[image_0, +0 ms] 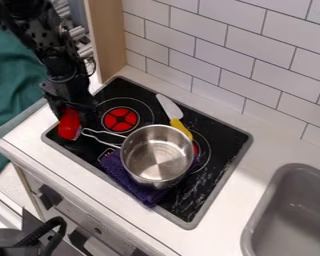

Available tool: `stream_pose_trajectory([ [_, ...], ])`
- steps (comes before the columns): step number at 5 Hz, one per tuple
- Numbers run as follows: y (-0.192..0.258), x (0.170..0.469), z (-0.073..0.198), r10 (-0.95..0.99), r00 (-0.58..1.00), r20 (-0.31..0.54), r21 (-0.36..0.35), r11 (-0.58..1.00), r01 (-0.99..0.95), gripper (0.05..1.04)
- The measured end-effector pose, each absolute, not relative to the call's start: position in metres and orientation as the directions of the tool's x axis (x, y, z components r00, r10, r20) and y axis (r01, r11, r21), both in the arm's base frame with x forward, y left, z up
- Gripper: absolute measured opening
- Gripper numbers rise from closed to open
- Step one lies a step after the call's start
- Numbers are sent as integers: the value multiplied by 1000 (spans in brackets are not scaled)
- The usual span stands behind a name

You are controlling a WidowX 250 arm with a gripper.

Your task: Saco el objeto rojo de la olla plateada y lo puso en el lado izquierdo de la estufa.

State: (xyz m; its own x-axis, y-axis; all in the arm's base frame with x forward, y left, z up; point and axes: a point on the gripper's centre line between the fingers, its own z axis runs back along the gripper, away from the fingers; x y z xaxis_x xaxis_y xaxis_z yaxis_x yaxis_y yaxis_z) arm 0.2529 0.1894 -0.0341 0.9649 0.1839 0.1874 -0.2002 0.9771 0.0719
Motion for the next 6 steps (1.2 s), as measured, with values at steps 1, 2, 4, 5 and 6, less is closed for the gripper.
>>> stream_pose_trajectory([
  [1,187,254,-33,165,972,167,75,981,-179,1018],
  [2,185,261,-14,135,972,193,100,983,-156,1011],
  [4,172,295,35,79,964,253,130,985,-115,1011],
  [5,158,296,46,125,960,249,80,986,-149,1011],
  [6,129,298,60,161,956,247,41,983,-176,1011],
])
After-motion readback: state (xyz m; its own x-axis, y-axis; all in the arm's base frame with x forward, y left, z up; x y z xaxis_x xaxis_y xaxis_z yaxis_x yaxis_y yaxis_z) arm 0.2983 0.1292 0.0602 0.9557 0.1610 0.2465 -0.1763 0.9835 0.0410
